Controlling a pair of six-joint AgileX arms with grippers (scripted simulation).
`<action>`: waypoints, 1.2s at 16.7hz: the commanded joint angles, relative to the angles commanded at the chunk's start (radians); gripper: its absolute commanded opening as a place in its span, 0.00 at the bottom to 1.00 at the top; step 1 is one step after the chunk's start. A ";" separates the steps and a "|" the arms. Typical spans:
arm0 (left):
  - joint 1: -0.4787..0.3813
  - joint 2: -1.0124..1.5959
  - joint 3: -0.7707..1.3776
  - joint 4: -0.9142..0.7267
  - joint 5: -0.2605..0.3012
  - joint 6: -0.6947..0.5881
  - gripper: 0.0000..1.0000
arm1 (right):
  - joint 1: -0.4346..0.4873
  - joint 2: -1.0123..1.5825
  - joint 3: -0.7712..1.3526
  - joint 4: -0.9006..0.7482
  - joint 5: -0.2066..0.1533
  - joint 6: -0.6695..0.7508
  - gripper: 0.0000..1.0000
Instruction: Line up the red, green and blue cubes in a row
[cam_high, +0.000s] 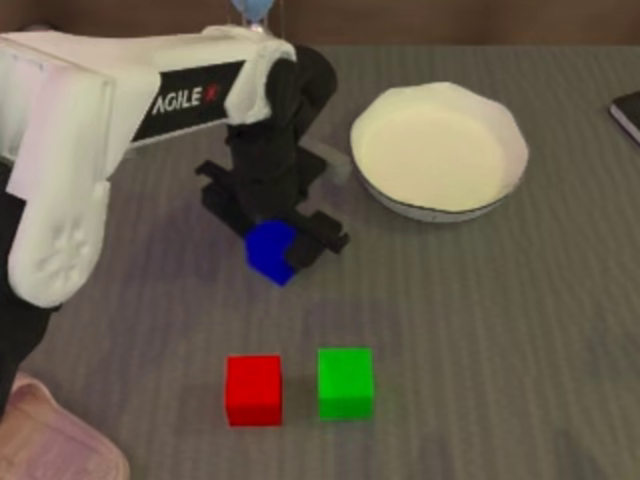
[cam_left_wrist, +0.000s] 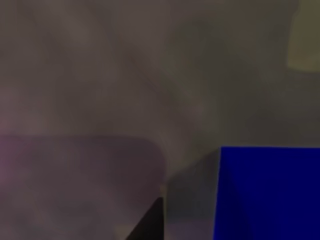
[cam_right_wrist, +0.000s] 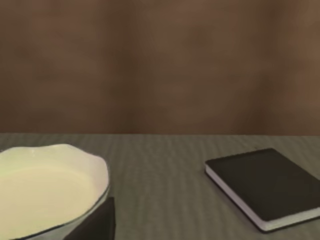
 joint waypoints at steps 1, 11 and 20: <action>0.000 0.000 0.000 0.000 0.000 0.000 0.32 | 0.000 0.000 0.000 0.000 0.000 0.000 1.00; 0.000 0.000 0.000 0.000 0.000 0.000 0.00 | 0.000 0.000 0.000 0.000 0.000 0.000 1.00; 0.007 -0.057 0.108 -0.144 0.004 -0.001 0.00 | 0.000 0.000 0.000 0.000 0.000 0.000 1.00</action>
